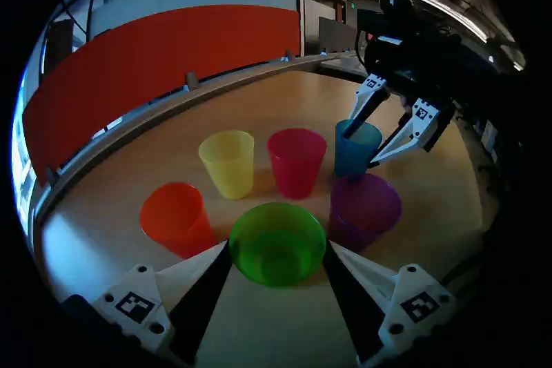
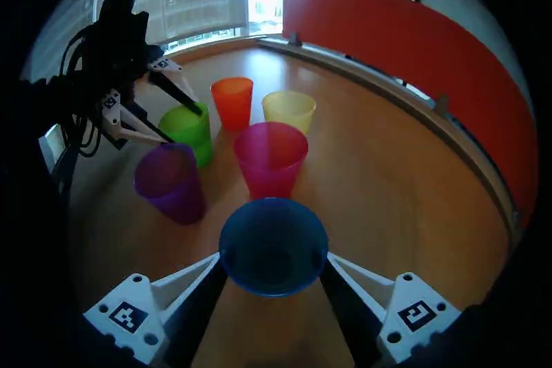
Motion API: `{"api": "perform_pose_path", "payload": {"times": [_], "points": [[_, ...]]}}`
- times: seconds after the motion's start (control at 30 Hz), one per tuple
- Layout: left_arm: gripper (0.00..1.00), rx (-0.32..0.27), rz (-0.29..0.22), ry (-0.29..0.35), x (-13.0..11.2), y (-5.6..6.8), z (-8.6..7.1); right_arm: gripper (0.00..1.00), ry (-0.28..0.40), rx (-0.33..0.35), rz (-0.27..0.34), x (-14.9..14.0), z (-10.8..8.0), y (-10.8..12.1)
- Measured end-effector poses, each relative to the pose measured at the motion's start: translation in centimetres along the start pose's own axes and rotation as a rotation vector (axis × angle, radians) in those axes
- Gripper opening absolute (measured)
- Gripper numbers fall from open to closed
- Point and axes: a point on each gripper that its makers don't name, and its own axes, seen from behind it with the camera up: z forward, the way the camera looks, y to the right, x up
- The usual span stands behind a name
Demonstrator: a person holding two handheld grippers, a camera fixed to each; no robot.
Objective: Pour water
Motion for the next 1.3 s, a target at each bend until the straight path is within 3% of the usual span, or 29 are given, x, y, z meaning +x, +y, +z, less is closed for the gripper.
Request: {"api": "perform_pose_path", "payload": {"times": [0.33,0.63,1.3], "points": [[0.89,-0.002,0.001,-0.014,-0.1,0.1,-0.1,0.90,-0.010,-0.006,0.001,-0.7,-0.1,-0.1],[0.91,-0.005,0.029,-0.046,-0.4,0.1,-0.1,0.98,-0.011,-0.009,0.001,-0.7,-0.2,-0.2],[0.91,0.017,0.055,-0.101,-1.8,-0.4,-0.6,0.98,-0.011,-0.034,0.002,-1.6,-1.3,-0.2]]}}
